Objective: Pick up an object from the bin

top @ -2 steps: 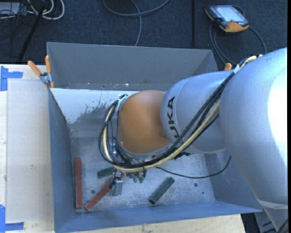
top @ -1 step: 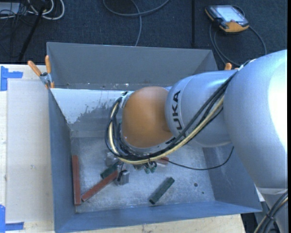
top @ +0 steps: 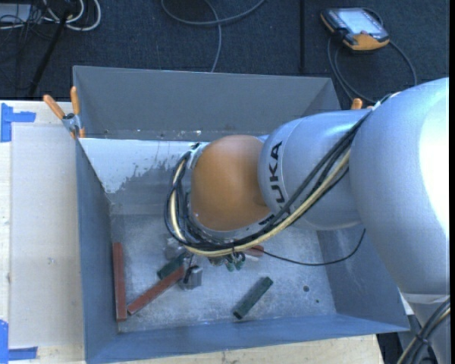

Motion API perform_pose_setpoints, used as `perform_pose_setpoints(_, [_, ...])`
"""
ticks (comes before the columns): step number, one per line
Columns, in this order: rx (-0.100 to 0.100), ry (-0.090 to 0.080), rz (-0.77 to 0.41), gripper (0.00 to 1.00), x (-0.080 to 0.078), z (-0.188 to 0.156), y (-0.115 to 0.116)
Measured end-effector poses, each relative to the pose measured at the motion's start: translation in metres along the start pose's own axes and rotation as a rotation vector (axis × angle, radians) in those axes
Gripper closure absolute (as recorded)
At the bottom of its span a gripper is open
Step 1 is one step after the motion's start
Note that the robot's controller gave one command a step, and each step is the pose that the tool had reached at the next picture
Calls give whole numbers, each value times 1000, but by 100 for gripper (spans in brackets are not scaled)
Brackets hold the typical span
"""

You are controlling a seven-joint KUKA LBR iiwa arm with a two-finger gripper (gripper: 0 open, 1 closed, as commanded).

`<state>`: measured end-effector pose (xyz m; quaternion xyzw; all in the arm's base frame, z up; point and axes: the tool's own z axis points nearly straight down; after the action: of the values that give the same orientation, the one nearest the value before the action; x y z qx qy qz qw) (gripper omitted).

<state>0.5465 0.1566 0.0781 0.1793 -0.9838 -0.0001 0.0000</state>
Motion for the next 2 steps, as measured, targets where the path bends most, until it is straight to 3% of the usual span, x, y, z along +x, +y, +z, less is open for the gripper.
perform_pose_setpoints(1, [0,-8,-97,100,60,6,-3])
perform_pose_setpoints(2, [0,-8,-96,100,60,6,-3])
